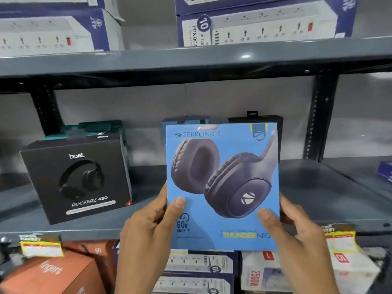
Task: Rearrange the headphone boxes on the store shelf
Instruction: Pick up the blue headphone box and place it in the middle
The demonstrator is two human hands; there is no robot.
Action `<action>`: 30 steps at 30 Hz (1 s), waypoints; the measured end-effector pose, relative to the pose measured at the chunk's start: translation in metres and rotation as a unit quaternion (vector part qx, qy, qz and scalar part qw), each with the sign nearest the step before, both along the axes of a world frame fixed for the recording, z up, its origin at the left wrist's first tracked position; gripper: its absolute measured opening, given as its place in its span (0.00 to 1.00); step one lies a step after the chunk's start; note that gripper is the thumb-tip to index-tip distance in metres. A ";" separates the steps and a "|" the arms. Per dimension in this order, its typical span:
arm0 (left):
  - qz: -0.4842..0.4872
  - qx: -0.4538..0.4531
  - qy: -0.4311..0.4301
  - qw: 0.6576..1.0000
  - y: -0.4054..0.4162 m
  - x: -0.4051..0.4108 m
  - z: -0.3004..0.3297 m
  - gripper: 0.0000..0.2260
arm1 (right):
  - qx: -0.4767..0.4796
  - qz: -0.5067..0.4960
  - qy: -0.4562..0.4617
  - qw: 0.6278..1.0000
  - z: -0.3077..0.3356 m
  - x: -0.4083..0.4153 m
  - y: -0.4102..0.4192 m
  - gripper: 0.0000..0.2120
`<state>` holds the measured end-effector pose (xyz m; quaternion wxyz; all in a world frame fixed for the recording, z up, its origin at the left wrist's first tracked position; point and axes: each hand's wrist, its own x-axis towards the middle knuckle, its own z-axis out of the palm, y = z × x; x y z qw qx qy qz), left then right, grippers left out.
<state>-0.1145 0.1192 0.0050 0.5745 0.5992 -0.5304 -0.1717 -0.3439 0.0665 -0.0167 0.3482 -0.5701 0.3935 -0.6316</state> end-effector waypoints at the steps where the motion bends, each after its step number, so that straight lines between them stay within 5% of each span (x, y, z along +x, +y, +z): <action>1: 0.006 0.002 -0.001 1.000 0.002 0.001 0.000 0.24 | 0.002 0.001 0.002 1.000 0.000 0.002 0.002 0.23; 7: 0.027 0.003 -0.039 0.999 -0.001 0.018 -0.003 0.22 | 0.000 -0.004 0.055 0.998 -0.003 0.017 -0.010 0.21; 14: 0.019 0.027 -0.066 0.997 -0.091 0.068 0.004 0.20 | 0.007 -0.026 0.208 0.978 0.012 0.077 -0.115 0.22; 20: 0.004 0.038 0.005 0.999 -0.187 0.118 -0.016 0.30 | 0.053 -0.039 0.236 0.970 0.011 0.126 -0.187 0.19; 30: -0.012 0.072 0.007 0.997 -0.218 0.117 -0.027 0.29 | 0.079 -0.049 0.254 0.963 -0.001 0.141 -0.212 0.23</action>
